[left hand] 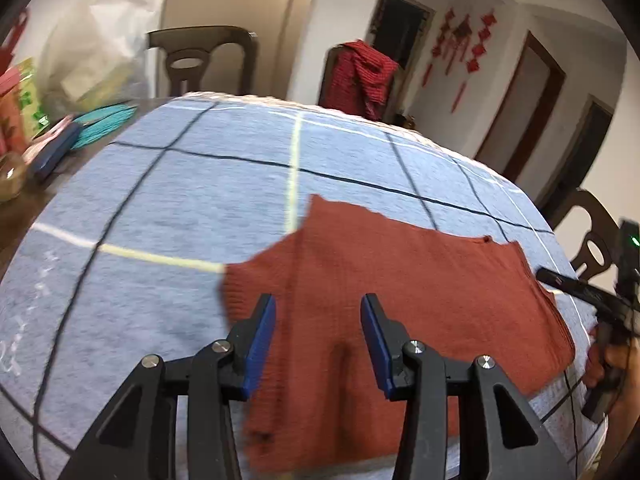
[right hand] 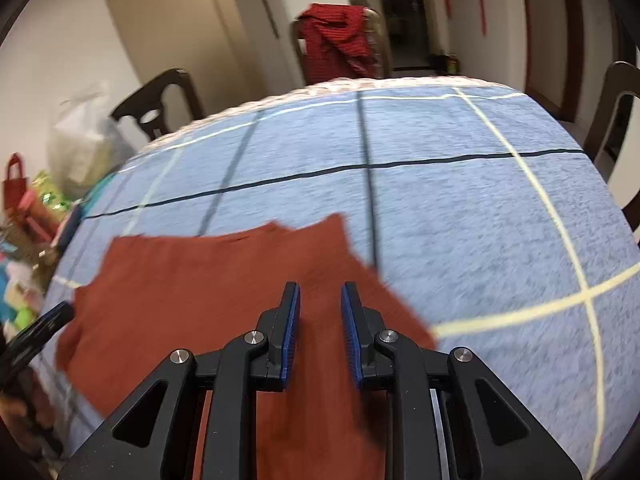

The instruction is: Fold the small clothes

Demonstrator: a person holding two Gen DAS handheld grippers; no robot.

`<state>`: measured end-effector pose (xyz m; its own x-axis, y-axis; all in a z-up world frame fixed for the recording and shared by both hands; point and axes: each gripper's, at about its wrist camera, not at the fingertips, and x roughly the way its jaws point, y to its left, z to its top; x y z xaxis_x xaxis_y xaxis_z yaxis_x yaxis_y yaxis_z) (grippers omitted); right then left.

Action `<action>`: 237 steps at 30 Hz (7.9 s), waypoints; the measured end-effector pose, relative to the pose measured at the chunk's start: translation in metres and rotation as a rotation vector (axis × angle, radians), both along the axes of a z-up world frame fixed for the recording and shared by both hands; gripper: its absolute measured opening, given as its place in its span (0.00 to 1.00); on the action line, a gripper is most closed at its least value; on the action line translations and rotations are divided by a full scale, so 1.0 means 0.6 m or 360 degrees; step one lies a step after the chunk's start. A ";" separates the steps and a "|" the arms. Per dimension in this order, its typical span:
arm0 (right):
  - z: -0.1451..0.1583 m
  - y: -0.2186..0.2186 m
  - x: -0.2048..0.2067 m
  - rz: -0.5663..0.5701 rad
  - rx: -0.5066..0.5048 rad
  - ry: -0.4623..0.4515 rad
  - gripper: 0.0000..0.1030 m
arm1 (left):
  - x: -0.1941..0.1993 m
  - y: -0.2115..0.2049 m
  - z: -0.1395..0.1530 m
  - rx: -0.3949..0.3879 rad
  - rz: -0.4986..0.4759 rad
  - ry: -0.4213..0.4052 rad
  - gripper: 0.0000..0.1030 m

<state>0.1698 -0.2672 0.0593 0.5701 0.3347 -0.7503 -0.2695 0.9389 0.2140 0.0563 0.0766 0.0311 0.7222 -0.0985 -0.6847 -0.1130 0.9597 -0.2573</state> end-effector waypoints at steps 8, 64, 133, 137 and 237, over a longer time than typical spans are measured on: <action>0.005 0.111 -0.087 0.0356 0.0060 -0.0018 0.21 | 0.016 0.058 -0.034 -0.0190 0.0086 0.0089 0.46; -0.024 -0.012 -0.149 0.0213 0.0469 0.0152 0.28 | 0.057 -0.166 0.028 -0.0738 -0.0722 0.0007 0.21; 0.003 -0.134 -0.068 -0.0160 0.0695 0.0129 0.20 | 0.027 -0.240 0.055 -0.0163 -0.0778 -0.0084 0.32; -0.005 -0.117 -0.047 -0.0122 0.0646 0.0130 0.20 | 0.042 -0.256 0.061 -0.0102 -0.0788 -0.0105 0.32; -0.017 -0.078 -0.153 0.0062 -0.0034 -0.0035 0.14 | -0.021 -0.251 -0.003 -0.0030 -0.0688 0.0033 0.42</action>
<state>0.0782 -0.3139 0.0493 0.5732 0.3409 -0.7452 -0.3103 0.9319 0.1876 0.0438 -0.0738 0.0291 0.5980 -0.4016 -0.6936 0.2929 0.9151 -0.2773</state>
